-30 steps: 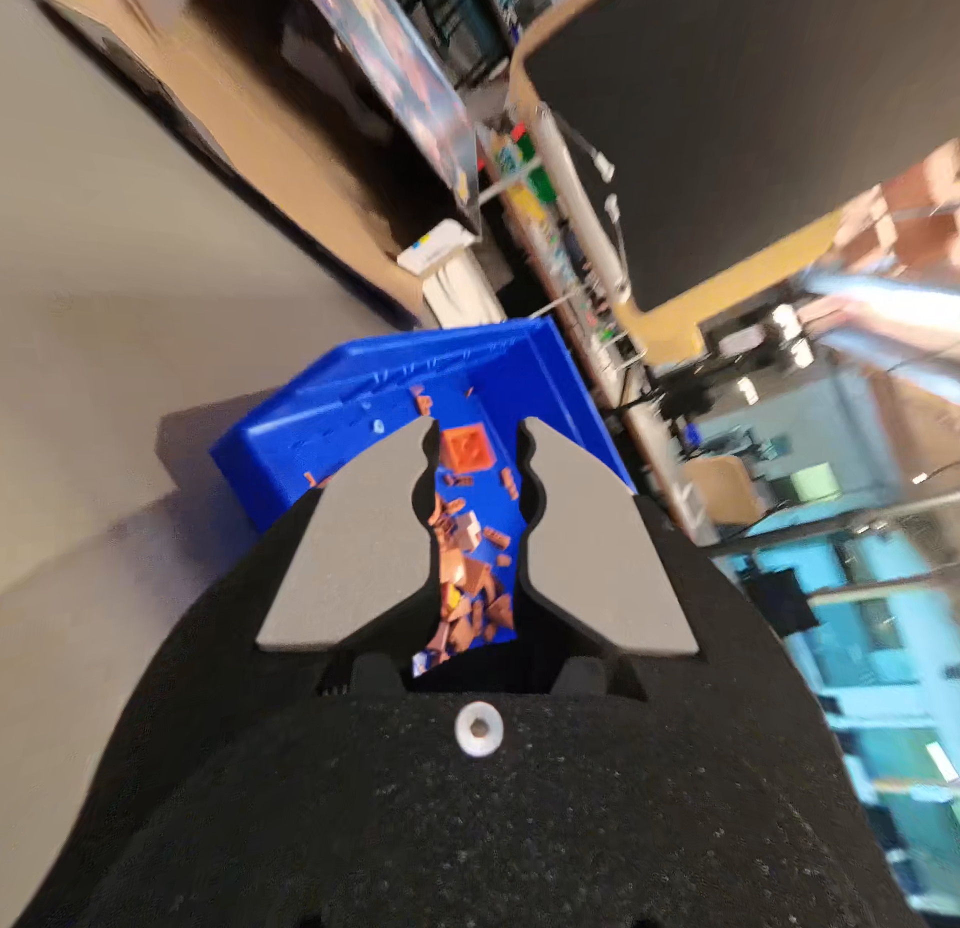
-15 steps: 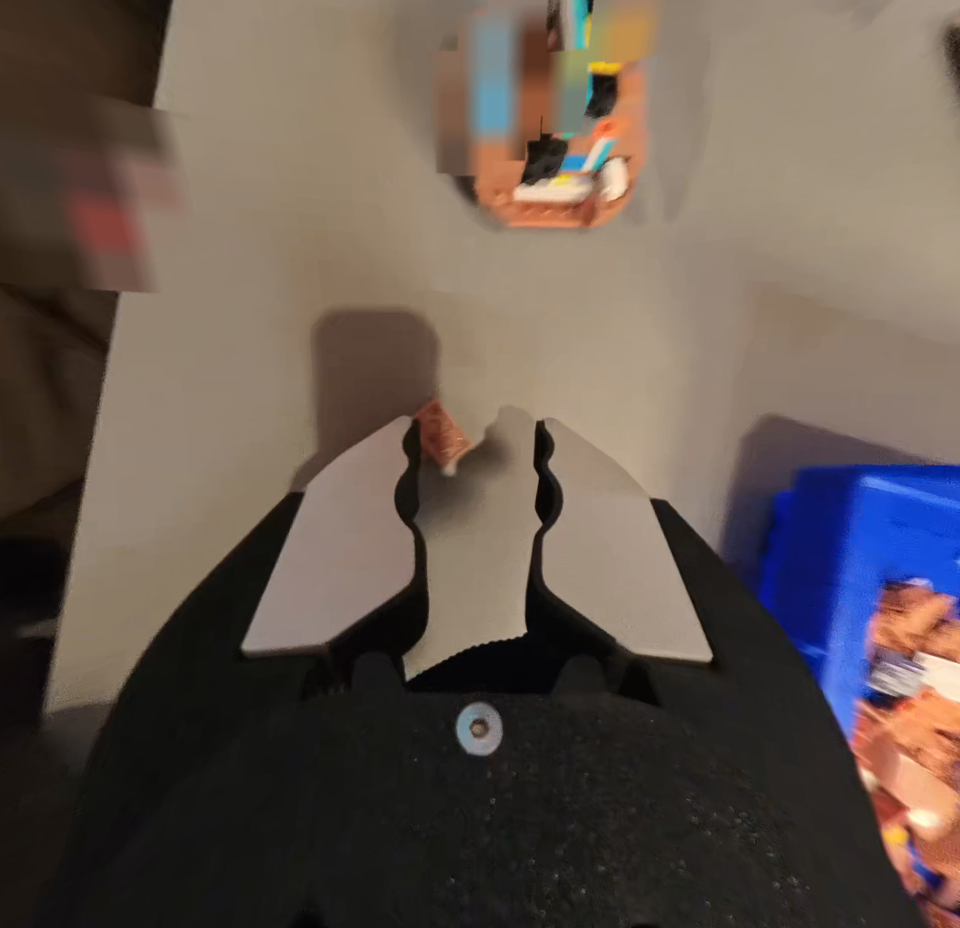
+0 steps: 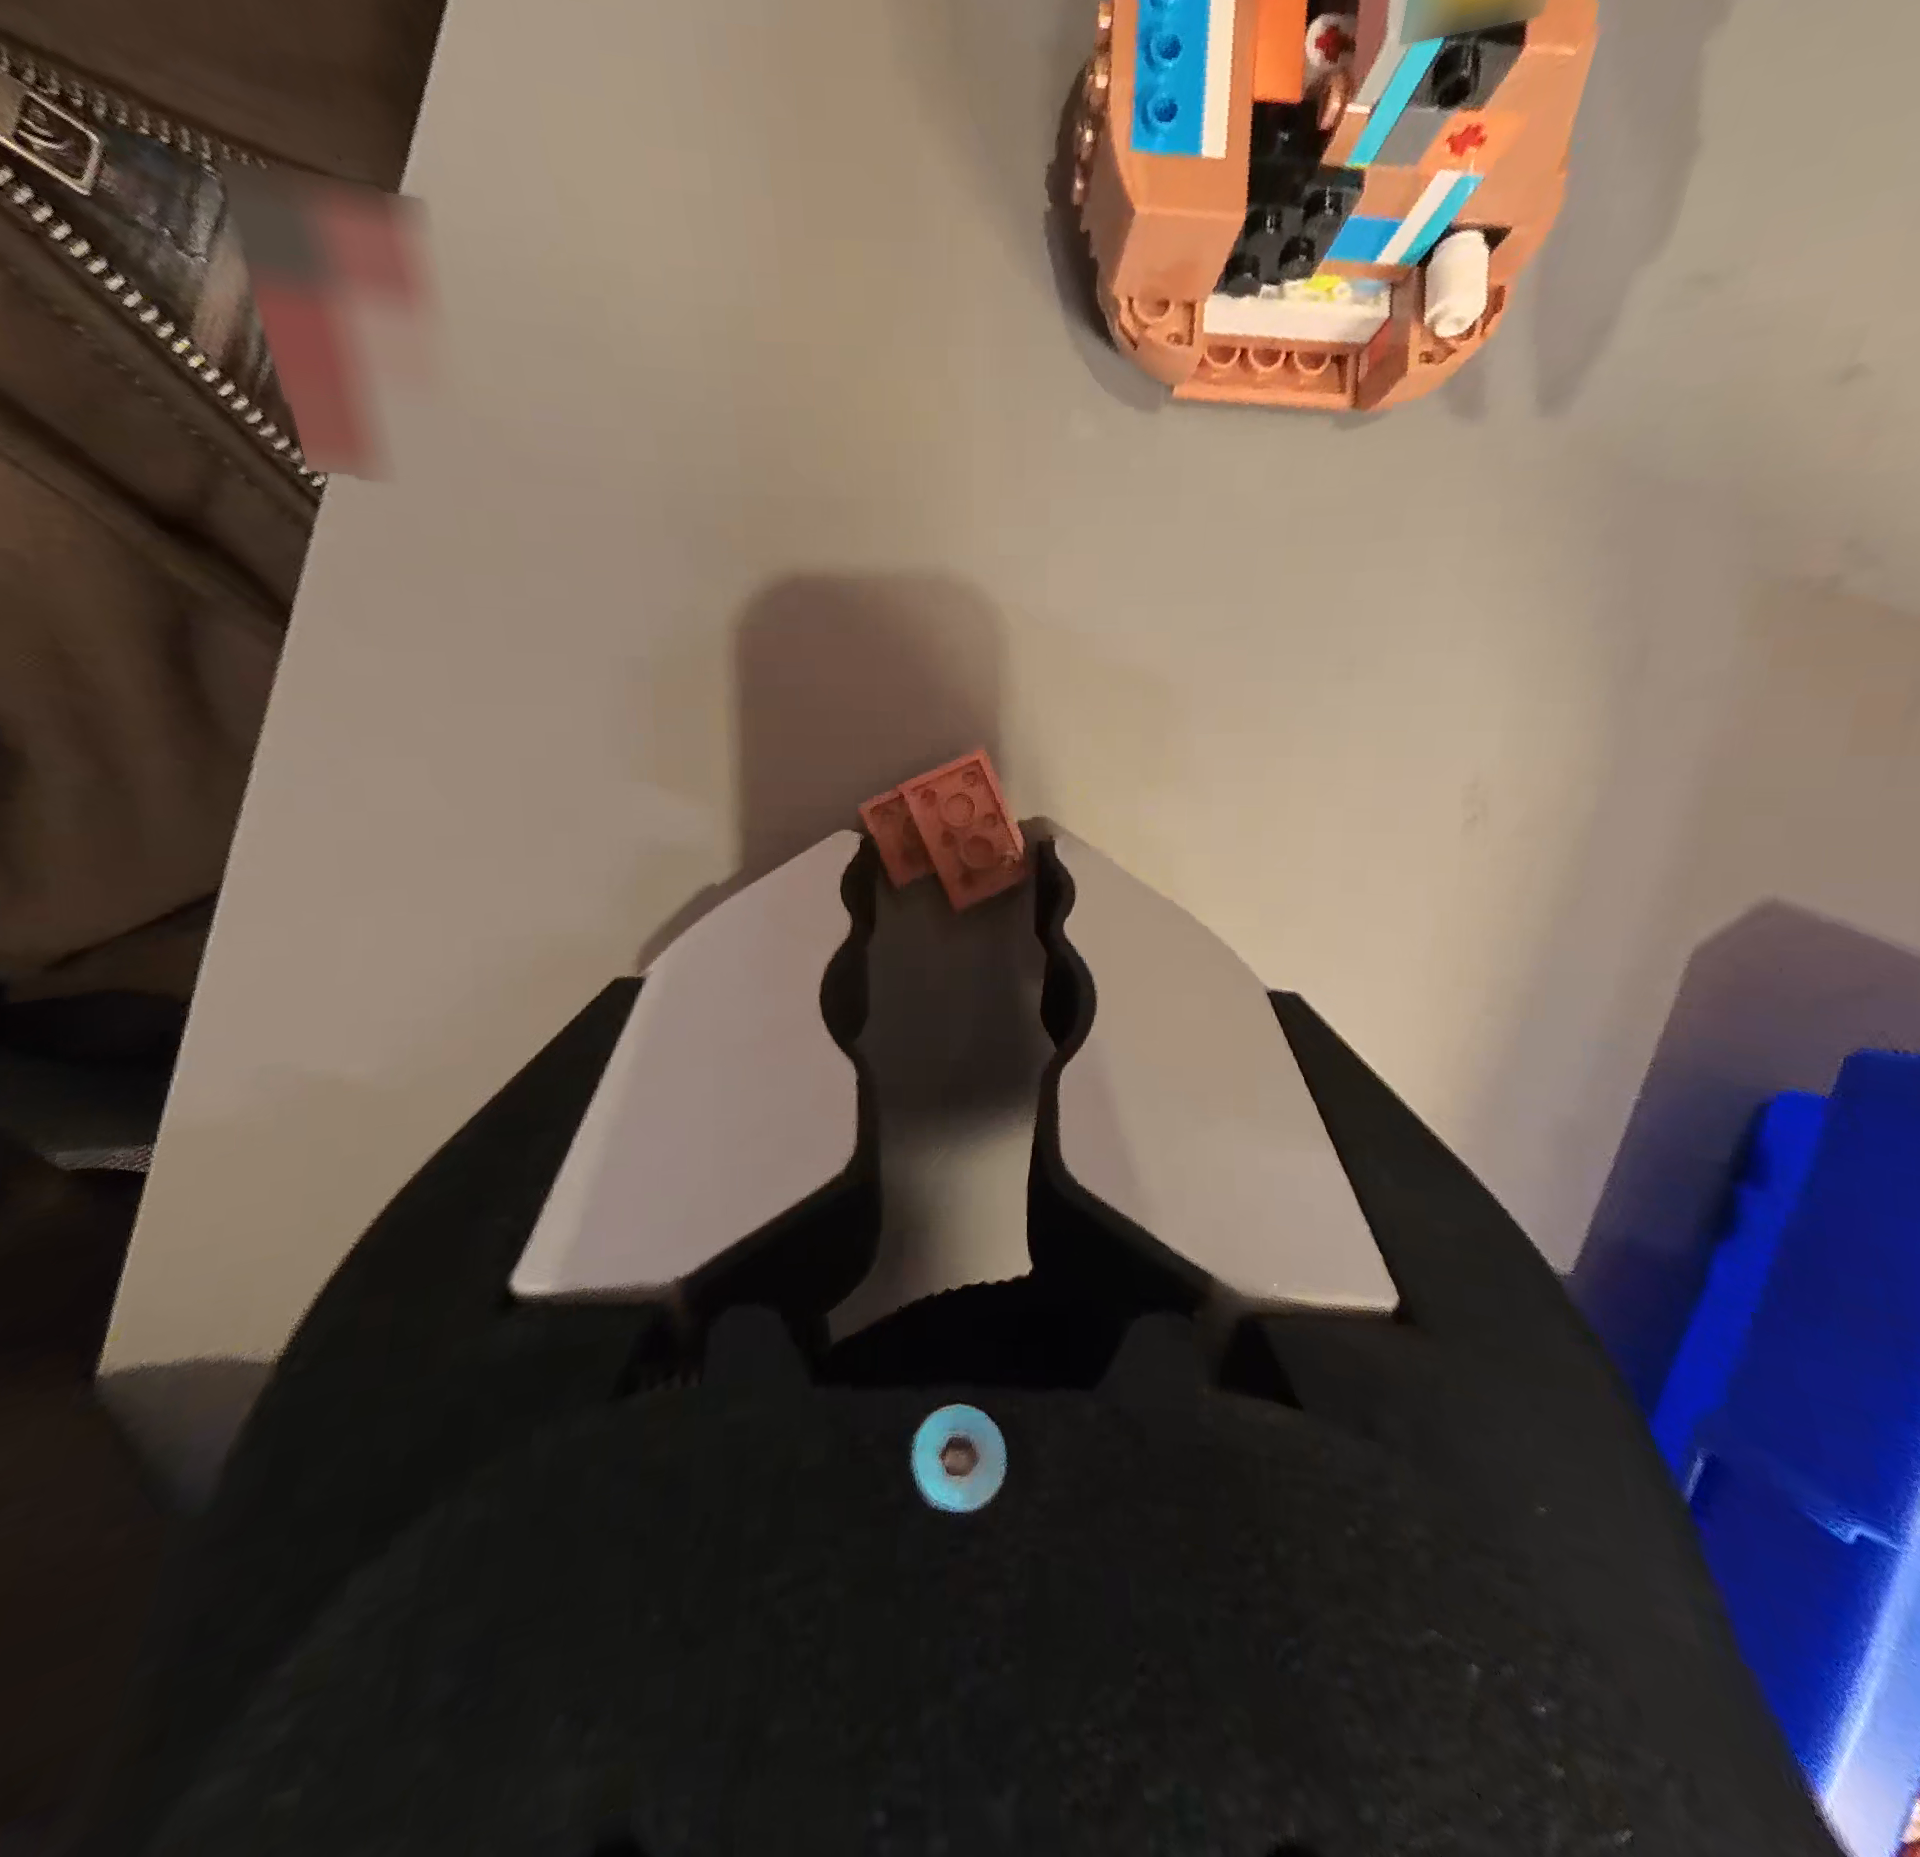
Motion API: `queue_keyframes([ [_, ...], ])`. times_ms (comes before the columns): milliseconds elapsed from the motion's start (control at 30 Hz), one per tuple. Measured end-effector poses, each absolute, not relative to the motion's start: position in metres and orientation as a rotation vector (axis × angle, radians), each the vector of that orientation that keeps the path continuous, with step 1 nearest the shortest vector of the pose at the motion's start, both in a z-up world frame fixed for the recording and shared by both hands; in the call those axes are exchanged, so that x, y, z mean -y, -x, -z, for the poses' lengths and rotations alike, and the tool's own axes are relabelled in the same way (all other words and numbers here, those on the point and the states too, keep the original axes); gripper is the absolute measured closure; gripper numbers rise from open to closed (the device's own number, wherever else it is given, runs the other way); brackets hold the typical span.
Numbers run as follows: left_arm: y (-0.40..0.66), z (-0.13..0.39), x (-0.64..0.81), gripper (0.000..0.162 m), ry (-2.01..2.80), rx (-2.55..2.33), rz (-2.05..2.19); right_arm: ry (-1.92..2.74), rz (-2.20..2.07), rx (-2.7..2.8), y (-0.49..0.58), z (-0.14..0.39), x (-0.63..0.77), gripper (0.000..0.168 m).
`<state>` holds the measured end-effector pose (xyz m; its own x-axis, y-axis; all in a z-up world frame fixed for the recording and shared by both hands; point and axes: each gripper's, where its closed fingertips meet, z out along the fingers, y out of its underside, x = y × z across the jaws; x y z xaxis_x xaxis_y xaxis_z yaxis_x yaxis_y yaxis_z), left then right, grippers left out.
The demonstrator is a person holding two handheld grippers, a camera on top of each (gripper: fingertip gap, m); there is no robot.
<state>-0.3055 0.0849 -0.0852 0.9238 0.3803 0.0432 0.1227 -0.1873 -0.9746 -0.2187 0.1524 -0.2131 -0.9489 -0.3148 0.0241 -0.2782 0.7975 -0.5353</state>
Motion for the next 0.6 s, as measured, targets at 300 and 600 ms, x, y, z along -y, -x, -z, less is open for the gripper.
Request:
queue_keyframes([
  [300,0.305,0.08,-0.084,0.153,1.73,0.389,-0.229,0.259,1.483,-3.203,0.292,0.151,-0.116,0.14],
  [600,0.304,0.072,-0.086,0.144,1.67,0.388,-0.199,-0.201,2.398,-3.063,0.318,0.067,-0.094,0.141],
])
